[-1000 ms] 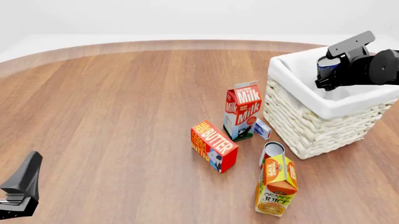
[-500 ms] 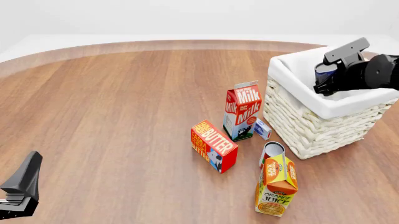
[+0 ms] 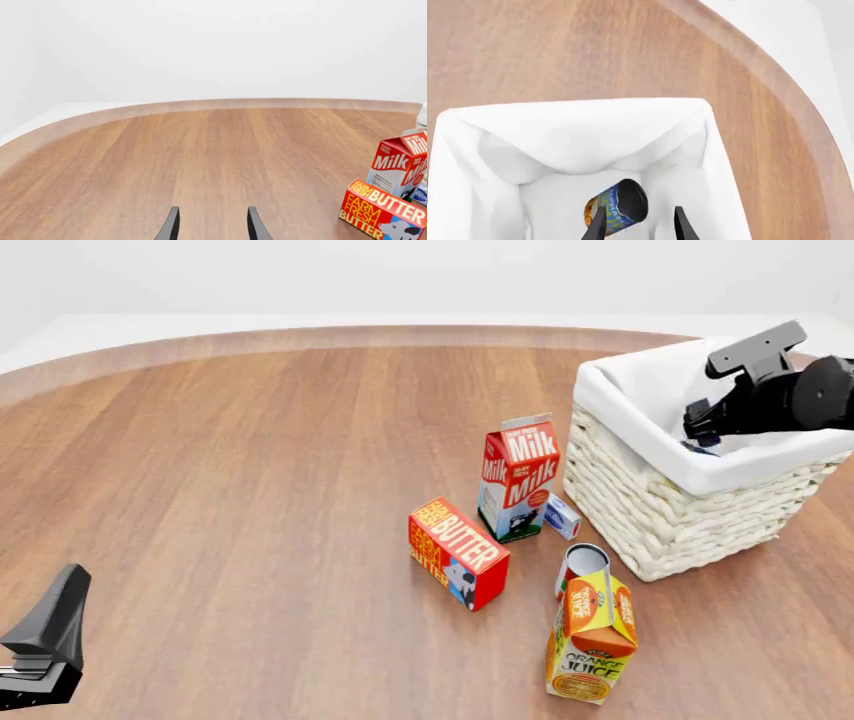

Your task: Pick up the alphabet soup, and put it in the basket.

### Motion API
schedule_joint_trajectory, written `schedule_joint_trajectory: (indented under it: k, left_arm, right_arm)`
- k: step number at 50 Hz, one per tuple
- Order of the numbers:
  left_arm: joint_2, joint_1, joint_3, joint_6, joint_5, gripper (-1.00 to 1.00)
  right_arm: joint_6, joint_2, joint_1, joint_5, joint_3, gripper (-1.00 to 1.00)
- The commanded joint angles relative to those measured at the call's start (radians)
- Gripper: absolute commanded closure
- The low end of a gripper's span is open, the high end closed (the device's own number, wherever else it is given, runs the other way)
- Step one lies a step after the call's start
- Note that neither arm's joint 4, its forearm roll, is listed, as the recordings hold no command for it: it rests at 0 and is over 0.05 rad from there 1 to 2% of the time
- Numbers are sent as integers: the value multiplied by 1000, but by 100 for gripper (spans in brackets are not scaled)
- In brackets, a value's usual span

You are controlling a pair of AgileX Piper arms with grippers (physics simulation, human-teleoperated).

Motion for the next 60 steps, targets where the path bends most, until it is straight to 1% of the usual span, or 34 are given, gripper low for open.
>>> schedule_joint_trajectory:
  k: [1, 13, 25, 32, 48, 60]
  left_arm:
    - [0, 0, 0, 0, 0, -100]
    - [0, 0, 0, 0, 0, -100]
    - [0, 0, 0, 0, 0, -100]
    - [0, 0, 0, 0, 0, -100]
    - [0, 0, 0, 0, 0, -100]
    - [0, 0, 0, 0, 0, -100]
  right_arm:
    - [9, -5, -20, -8, -11, -100]
    - [8, -12, -29, -14, -5, -100]
    - [22, -56, -32, -22, 10, -100]
    - [32, -98, -39, -39, 36, -100]
    - [47, -211, -42, -43, 91, -100]
    - [65, -283, -19, -37, 126, -100]
